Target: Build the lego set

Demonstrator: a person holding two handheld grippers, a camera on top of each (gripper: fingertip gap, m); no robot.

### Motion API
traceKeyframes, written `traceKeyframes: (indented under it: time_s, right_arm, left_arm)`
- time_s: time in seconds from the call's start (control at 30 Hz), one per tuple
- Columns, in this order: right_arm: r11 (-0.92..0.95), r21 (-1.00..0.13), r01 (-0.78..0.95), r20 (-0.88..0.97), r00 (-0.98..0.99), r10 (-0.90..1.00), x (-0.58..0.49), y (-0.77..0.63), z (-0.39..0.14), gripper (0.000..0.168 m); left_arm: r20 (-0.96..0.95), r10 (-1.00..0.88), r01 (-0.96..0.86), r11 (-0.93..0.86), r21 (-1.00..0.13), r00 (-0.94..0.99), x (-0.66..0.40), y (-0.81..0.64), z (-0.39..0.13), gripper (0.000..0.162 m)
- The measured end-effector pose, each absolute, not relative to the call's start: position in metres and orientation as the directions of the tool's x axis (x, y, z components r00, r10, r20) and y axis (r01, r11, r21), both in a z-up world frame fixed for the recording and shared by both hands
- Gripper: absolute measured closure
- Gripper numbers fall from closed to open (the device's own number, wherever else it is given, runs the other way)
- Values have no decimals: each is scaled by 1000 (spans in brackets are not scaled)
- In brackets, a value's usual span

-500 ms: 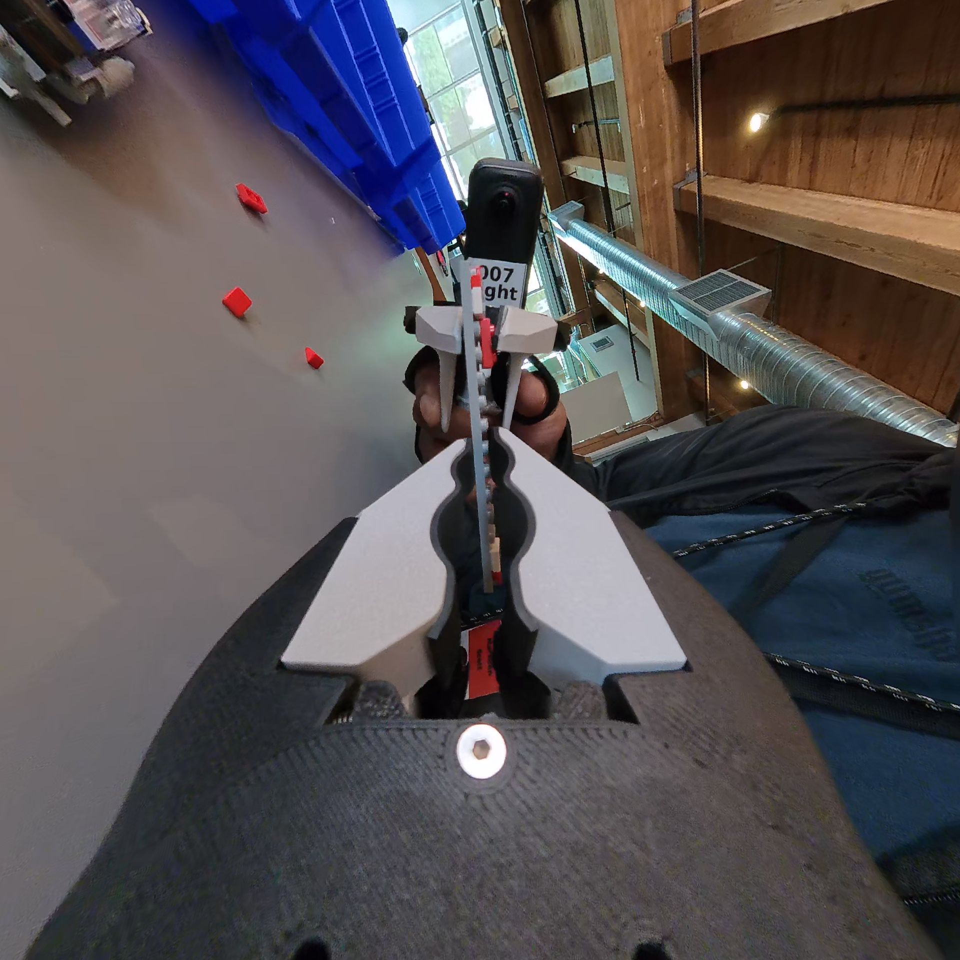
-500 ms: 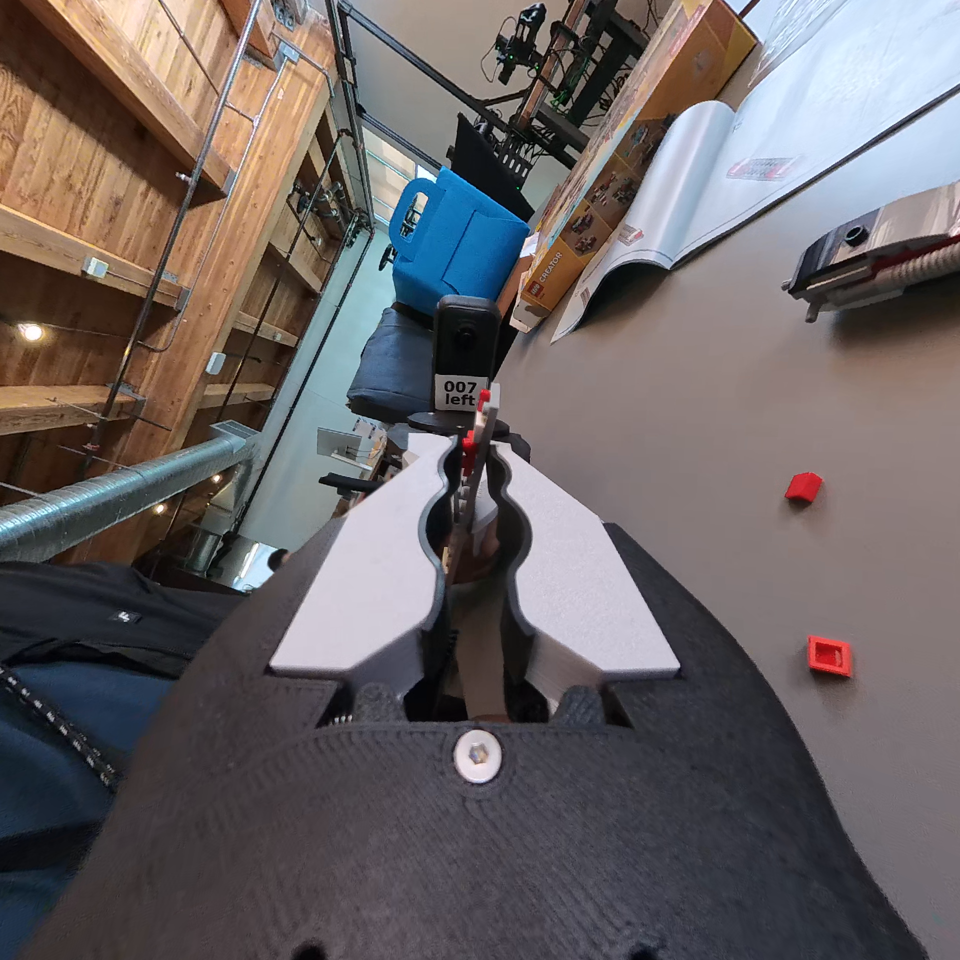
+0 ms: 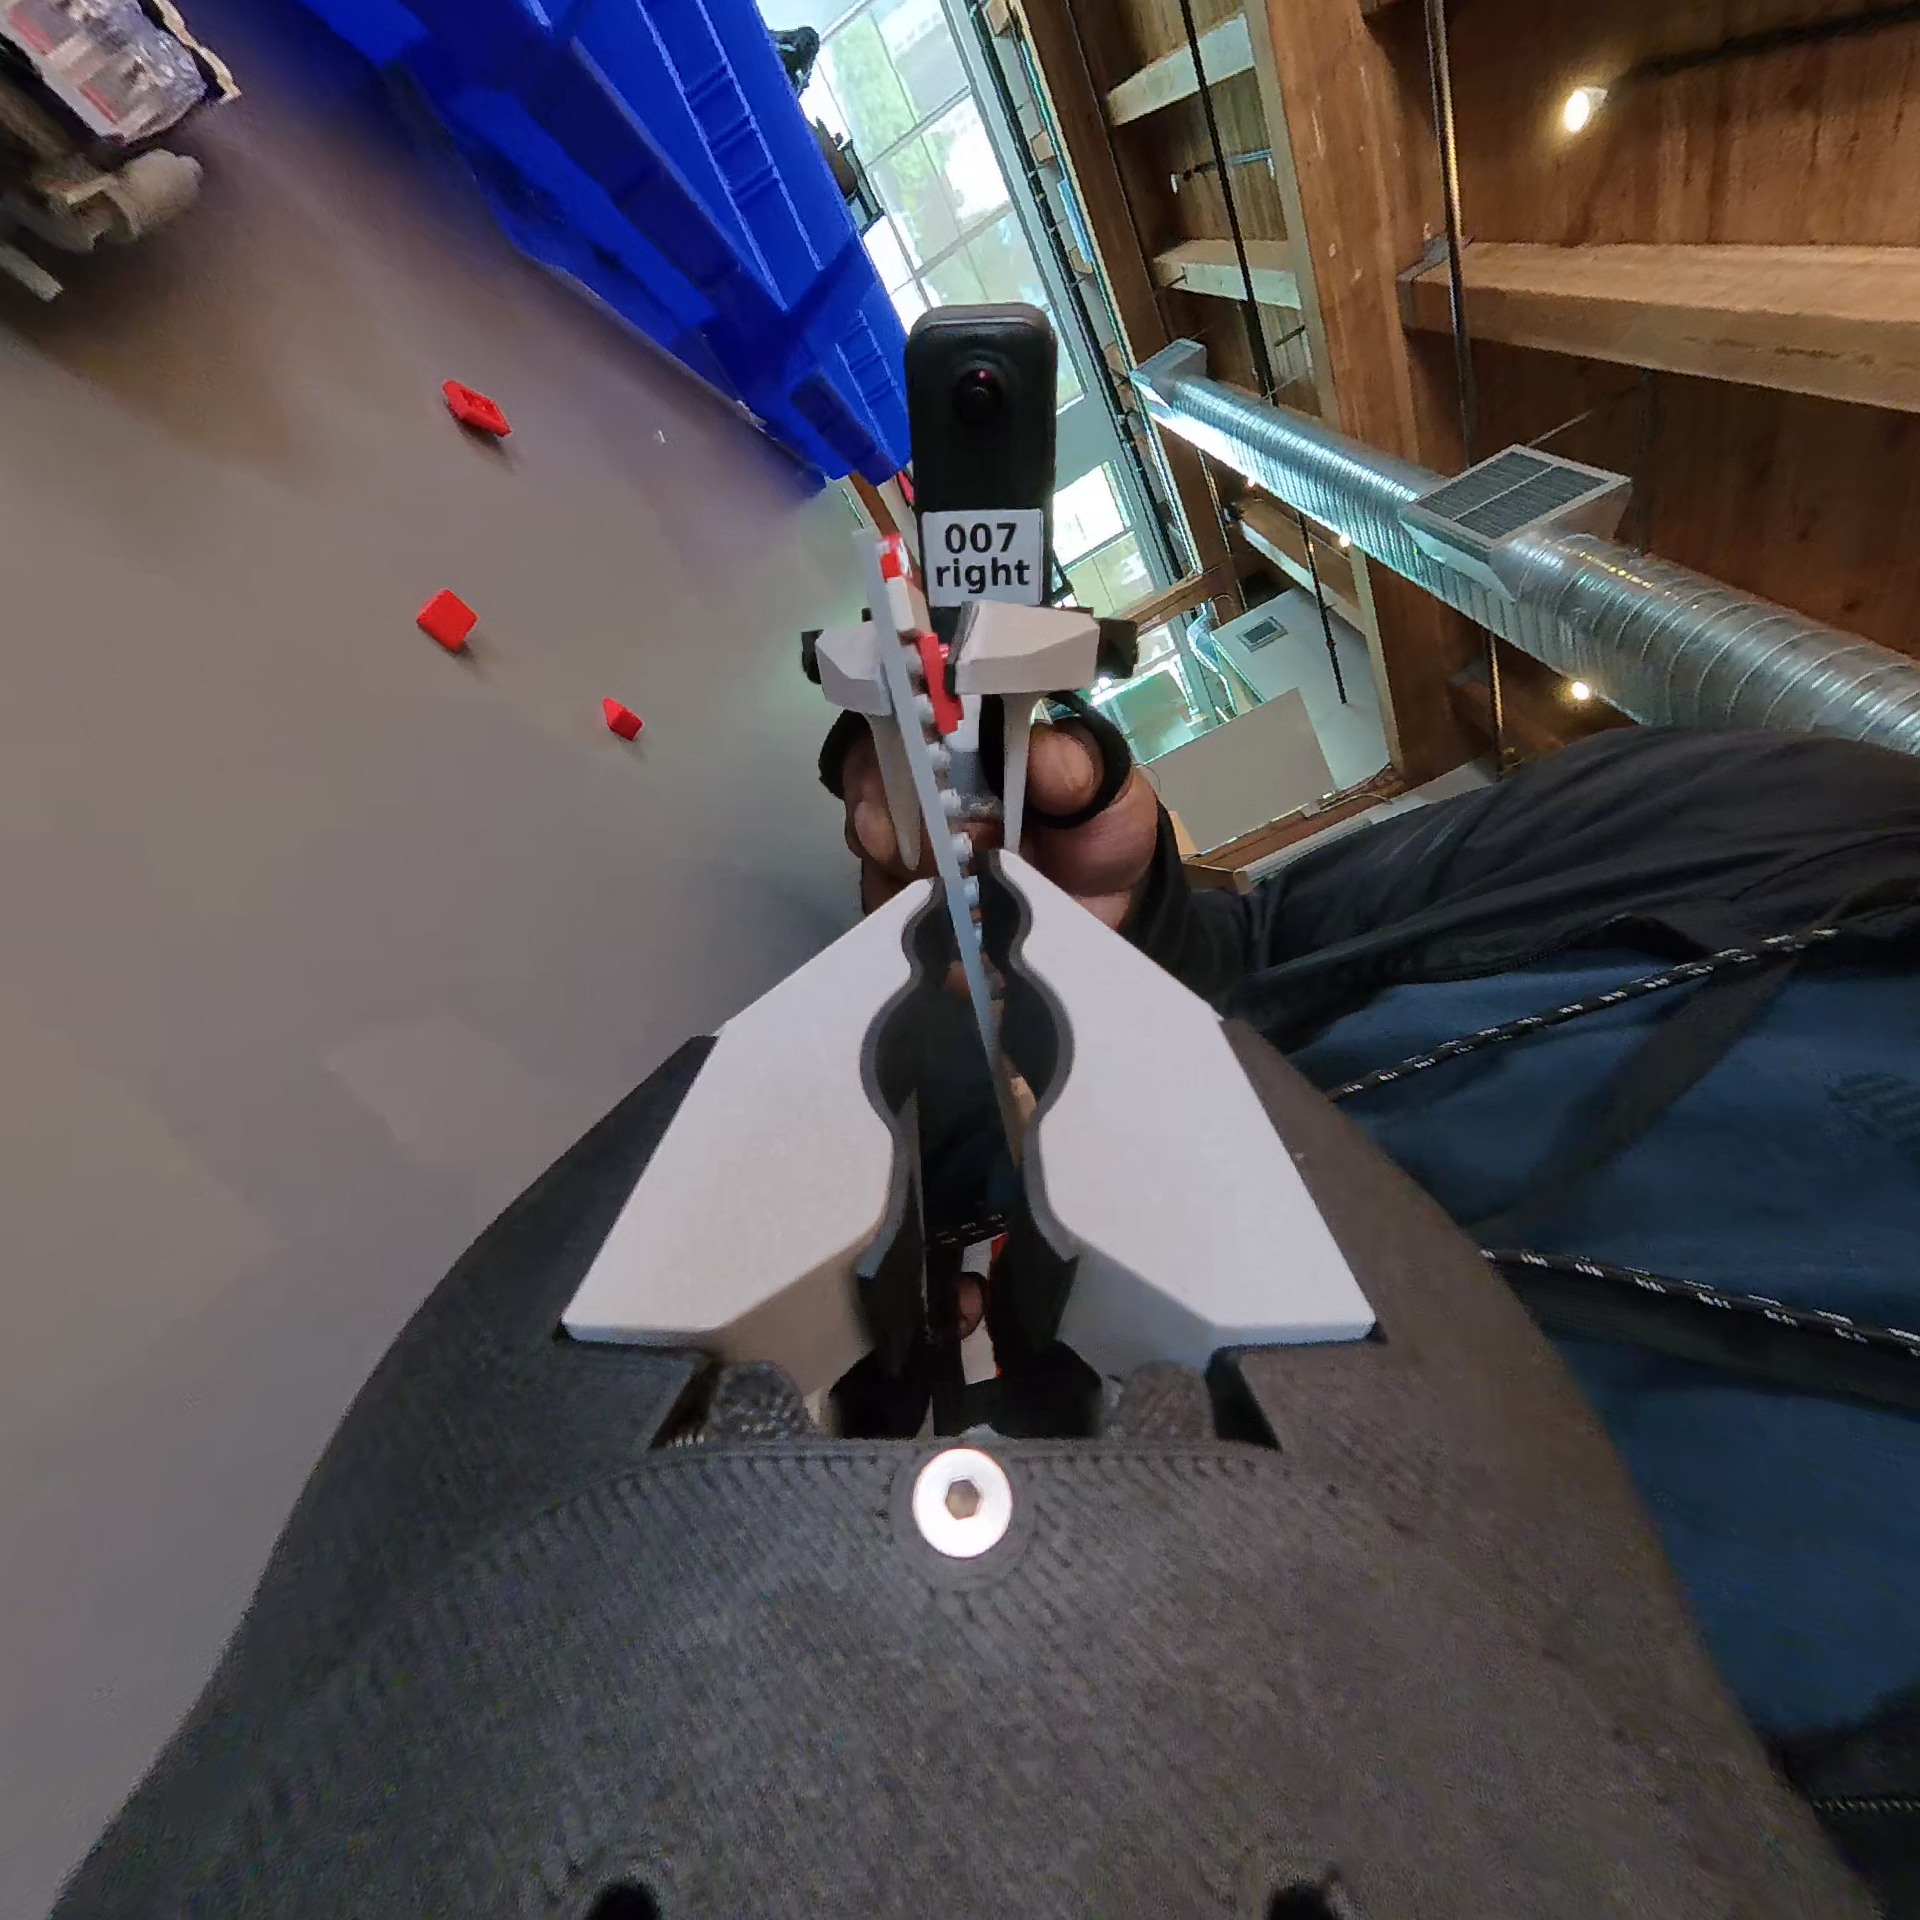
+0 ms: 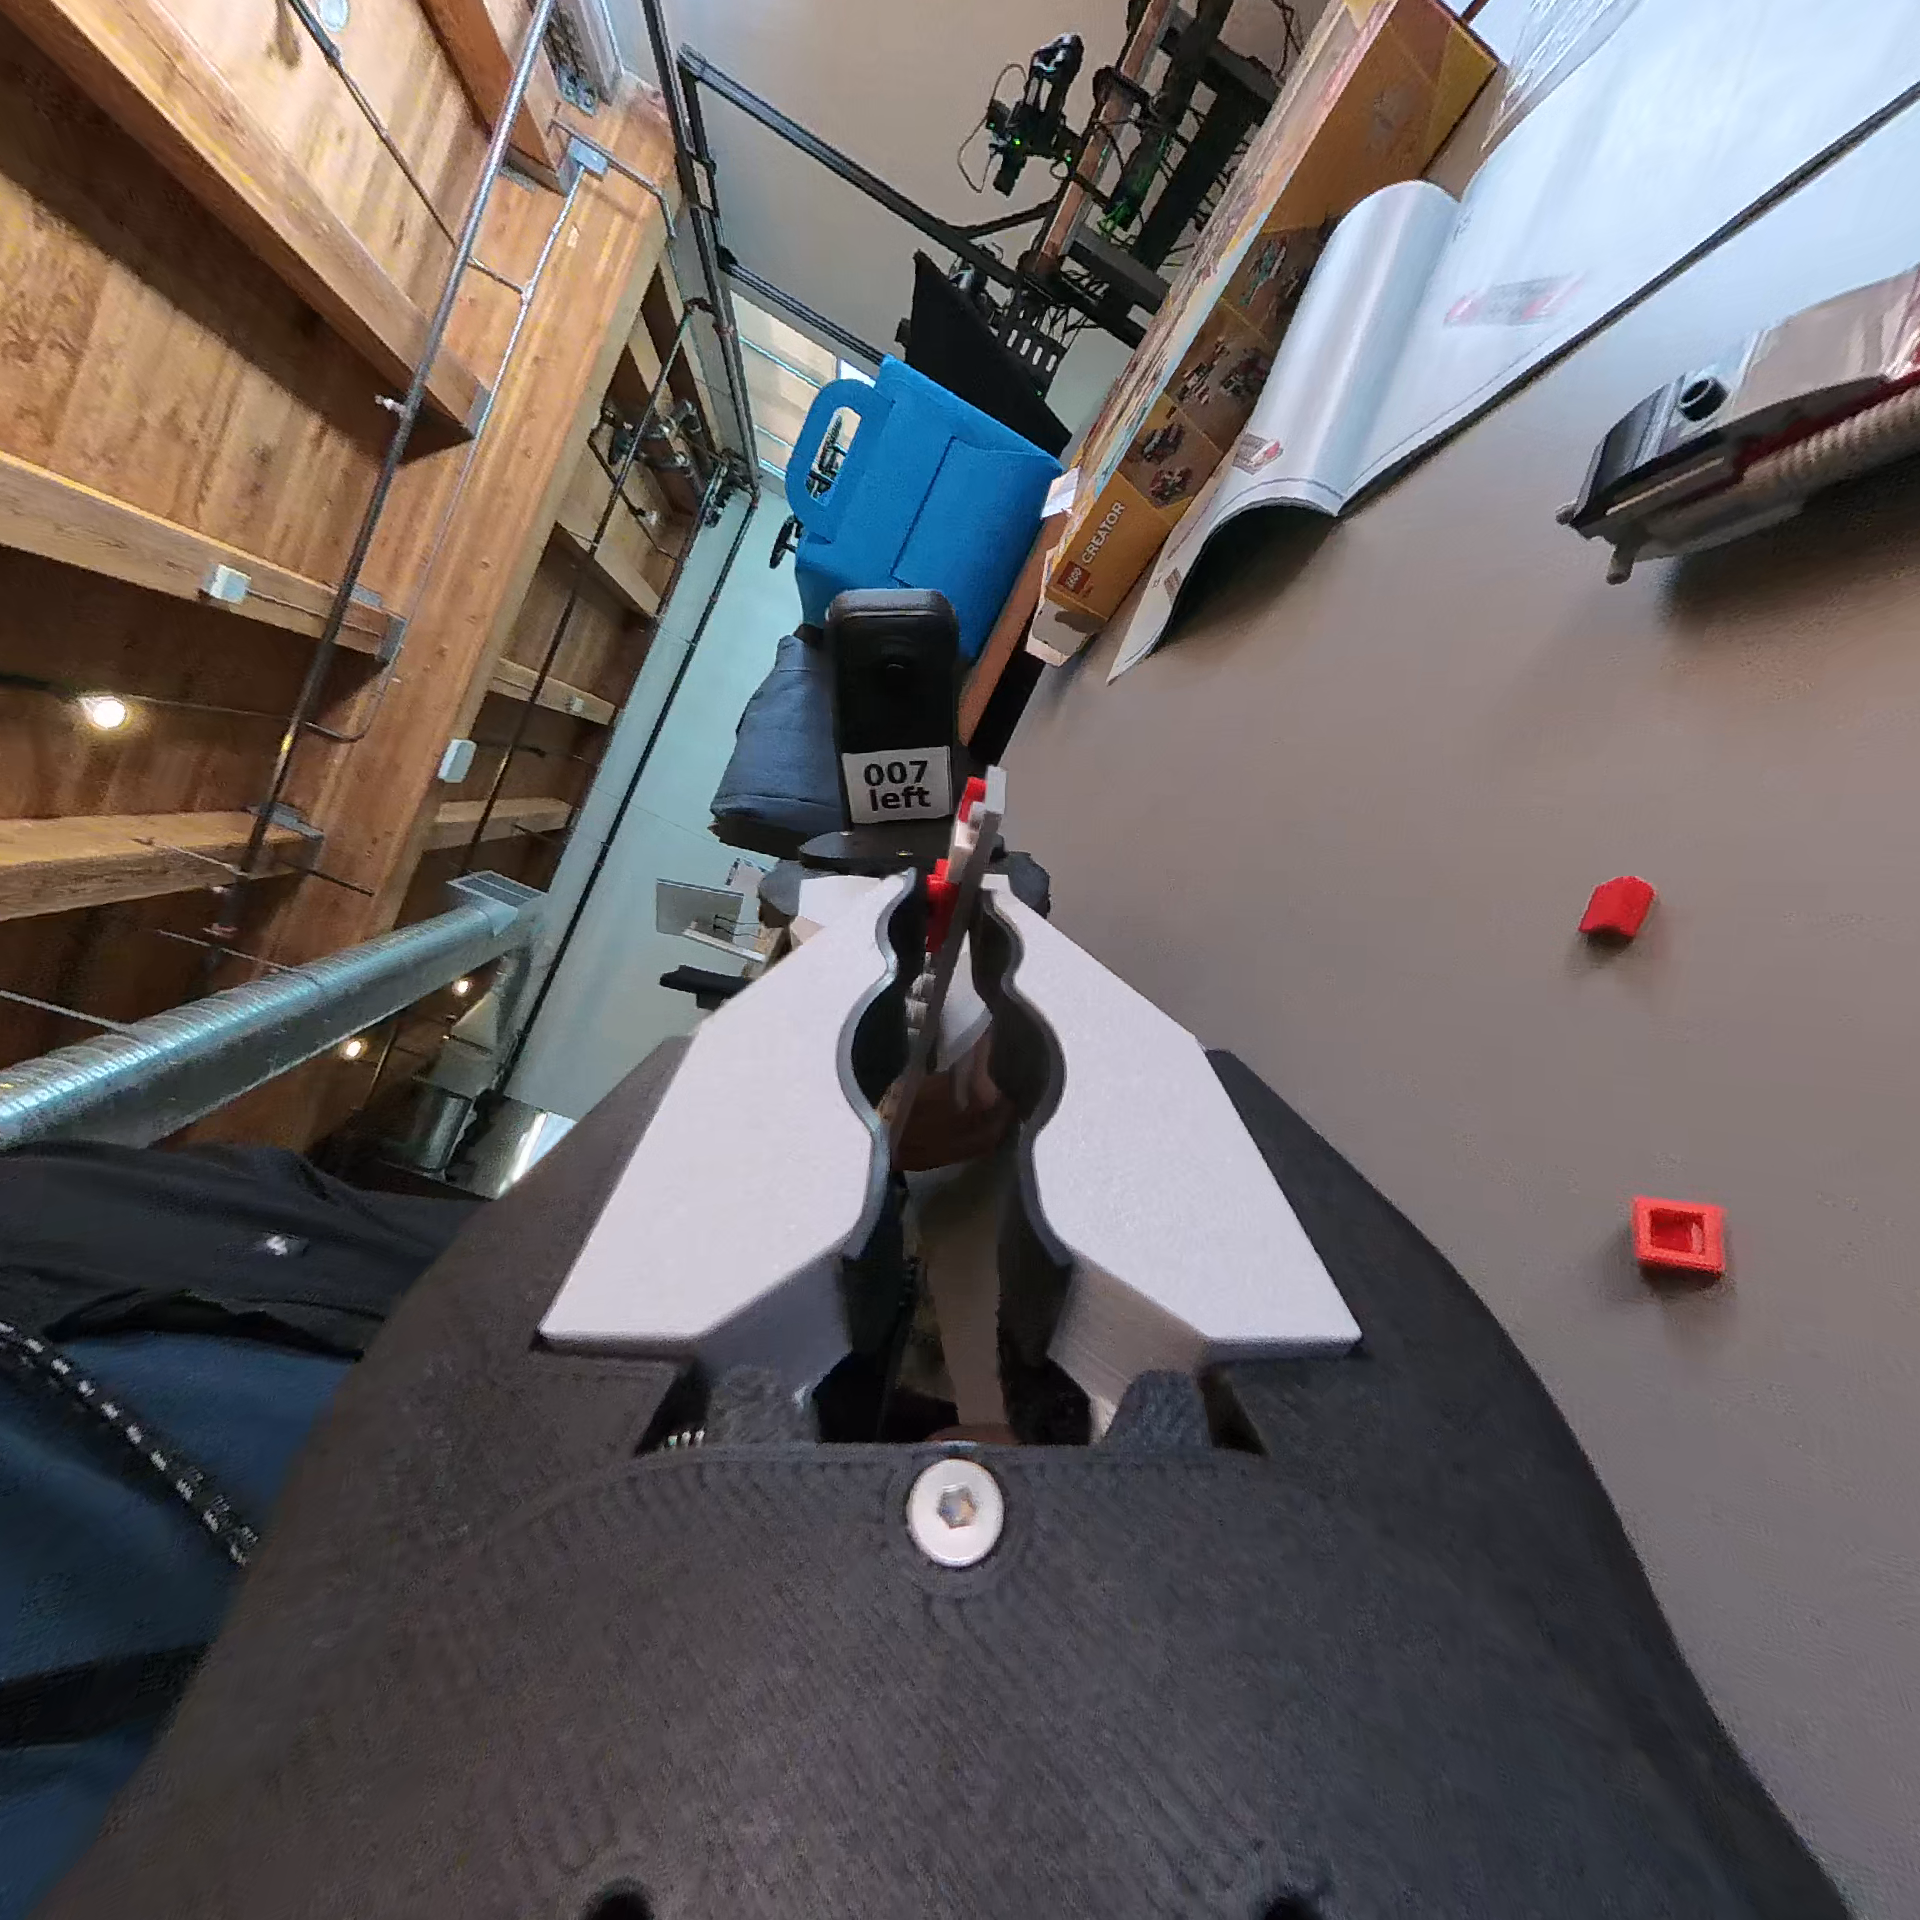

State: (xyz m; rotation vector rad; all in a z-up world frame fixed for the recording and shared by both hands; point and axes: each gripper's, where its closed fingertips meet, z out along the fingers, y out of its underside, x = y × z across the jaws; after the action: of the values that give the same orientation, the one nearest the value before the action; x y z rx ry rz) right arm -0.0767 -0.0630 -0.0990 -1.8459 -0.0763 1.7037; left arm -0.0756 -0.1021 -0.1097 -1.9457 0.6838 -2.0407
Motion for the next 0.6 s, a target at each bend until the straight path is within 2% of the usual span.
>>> traceKeyframes:
  time_s: [0.2, 0.6]
  right_arm:
    - [-782, -526, -333, -850, 221, 478, -76, -66, -95, 162]
    - [-756, -568, -325, -823, 261, 505, -80, -72, -92, 161]
  left_arm:
    - [861, -501, -140, -850, -508, -86, -75, -103, -108, 154]
    - [888, -442, -44, -892, -450, -128, -68, -91, -93, 147]
